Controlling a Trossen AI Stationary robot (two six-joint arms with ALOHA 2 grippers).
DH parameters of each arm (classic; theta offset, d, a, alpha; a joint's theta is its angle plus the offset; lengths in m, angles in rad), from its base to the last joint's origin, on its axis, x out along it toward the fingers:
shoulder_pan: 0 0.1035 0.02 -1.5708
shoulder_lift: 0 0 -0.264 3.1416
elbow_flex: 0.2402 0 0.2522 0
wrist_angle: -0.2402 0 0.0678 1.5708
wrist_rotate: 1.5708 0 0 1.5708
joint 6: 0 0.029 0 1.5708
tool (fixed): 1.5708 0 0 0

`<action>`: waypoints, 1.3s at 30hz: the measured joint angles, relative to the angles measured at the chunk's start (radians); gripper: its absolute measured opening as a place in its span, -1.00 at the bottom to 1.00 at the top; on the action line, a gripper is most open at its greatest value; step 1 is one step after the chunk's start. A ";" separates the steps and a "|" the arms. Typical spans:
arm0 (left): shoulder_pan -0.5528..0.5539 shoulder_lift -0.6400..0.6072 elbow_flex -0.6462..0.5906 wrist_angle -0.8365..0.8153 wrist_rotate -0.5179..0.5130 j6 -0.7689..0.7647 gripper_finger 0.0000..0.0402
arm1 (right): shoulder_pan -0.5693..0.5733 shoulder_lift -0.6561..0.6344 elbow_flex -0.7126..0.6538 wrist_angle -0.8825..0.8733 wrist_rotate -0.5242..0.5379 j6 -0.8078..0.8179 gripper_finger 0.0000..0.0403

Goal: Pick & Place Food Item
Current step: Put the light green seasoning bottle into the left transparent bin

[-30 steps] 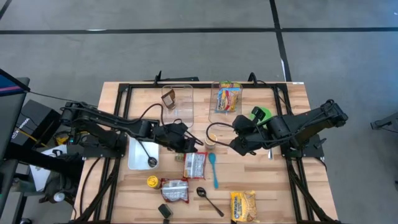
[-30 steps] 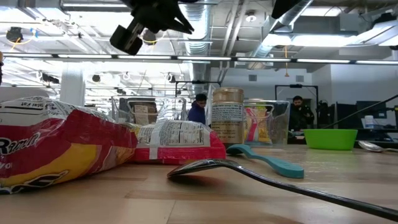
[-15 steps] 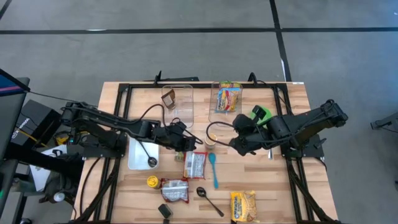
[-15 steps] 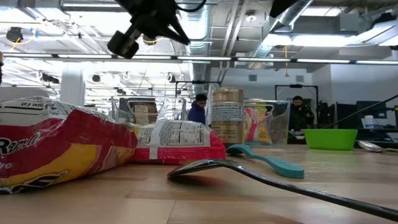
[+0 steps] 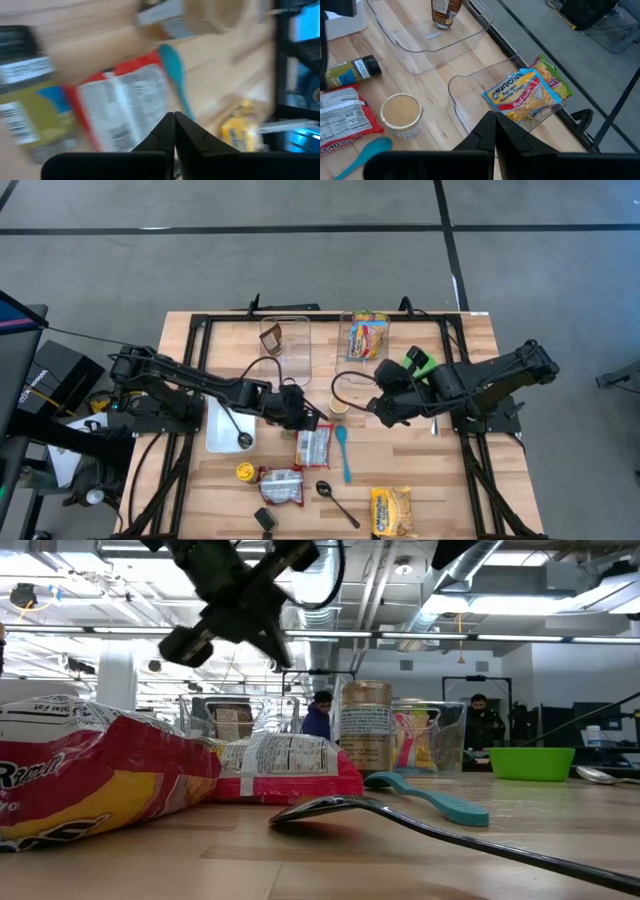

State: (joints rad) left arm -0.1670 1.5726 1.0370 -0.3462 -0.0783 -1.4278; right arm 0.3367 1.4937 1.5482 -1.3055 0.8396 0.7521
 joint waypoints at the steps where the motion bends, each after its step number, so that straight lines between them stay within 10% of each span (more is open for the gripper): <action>1: 0.005 -0.002 0.000 -0.030 0.000 -0.001 -1.00 | 0.000 0.000 0.000 0.000 0.000 0.000 -1.00; 39: 0.108 0.014 -0.006 -0.305 -0.071 0.062 -1.00 | 0.000 0.000 0.000 0.012 -0.001 0.008 -1.00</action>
State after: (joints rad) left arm -0.0593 1.5867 1.0313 -0.6512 -0.1495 -1.3663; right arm 0.3367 1.4937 1.5482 -1.2938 0.8391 0.7597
